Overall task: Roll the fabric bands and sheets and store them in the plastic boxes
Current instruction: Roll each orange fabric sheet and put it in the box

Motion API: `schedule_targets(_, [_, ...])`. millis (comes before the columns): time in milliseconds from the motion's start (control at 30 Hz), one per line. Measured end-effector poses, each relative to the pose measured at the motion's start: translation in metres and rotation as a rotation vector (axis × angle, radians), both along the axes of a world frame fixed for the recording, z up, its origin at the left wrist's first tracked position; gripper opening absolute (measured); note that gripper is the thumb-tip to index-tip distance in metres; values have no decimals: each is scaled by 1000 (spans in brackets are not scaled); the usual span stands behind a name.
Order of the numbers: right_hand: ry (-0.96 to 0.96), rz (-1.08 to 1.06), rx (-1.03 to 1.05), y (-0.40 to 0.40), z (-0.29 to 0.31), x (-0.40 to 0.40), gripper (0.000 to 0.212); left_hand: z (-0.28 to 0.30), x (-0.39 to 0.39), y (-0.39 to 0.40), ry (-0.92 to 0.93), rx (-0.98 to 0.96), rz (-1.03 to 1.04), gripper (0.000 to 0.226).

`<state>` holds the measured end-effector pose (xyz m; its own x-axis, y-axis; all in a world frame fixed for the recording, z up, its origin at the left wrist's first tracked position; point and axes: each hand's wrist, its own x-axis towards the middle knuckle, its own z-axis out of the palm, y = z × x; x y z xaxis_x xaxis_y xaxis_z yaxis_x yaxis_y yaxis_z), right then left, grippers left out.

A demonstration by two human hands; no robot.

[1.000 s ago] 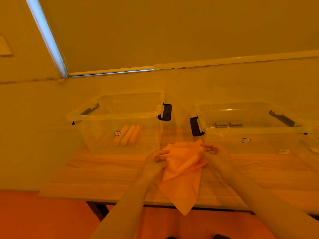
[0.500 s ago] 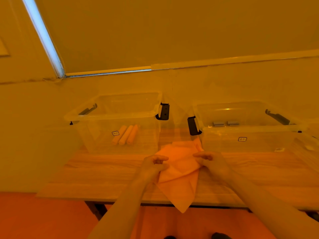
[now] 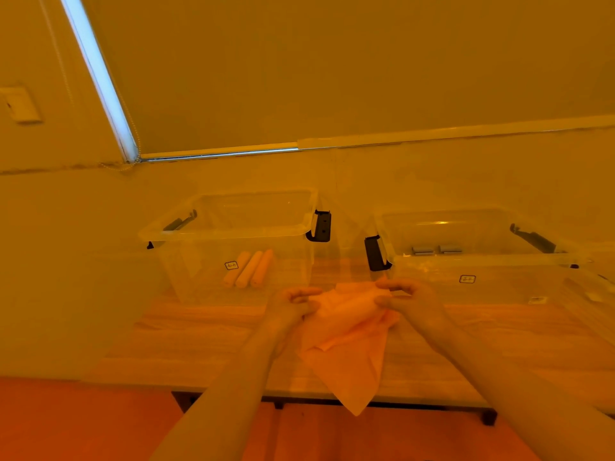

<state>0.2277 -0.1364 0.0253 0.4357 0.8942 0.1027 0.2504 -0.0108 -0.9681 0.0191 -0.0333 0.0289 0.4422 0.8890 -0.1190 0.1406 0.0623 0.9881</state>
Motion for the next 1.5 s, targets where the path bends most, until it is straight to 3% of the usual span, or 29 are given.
schedule_targets(533, [-54, 32, 329, 50, 164, -17, 34, 161, -19, 30, -259, 343, 160, 28])
schedule_targets(733, [-63, 38, 457, 80, 235, -13, 30, 231, -19, 42, -375, 466, 127, 36])
schedule_targets(900, [-58, 4, 500, 85, 268, -10, 36, 264, -17, 44, -436, 462, 34, 47])
schedule_targets(1033, [-21, 22, 391, 70, 239, -8, 45, 234, -9, 46, -357, 366, -9, 50])
schedule_targets(1300, [62, 73, 43, 39, 93, 9, 46, 98, -2, 29, -152, 40, -163, 59])
schedule_targets(1500, [163, 109, -131, 6, 3, 9, 37, 14, -2, 3, -50, -160, -160, 43])
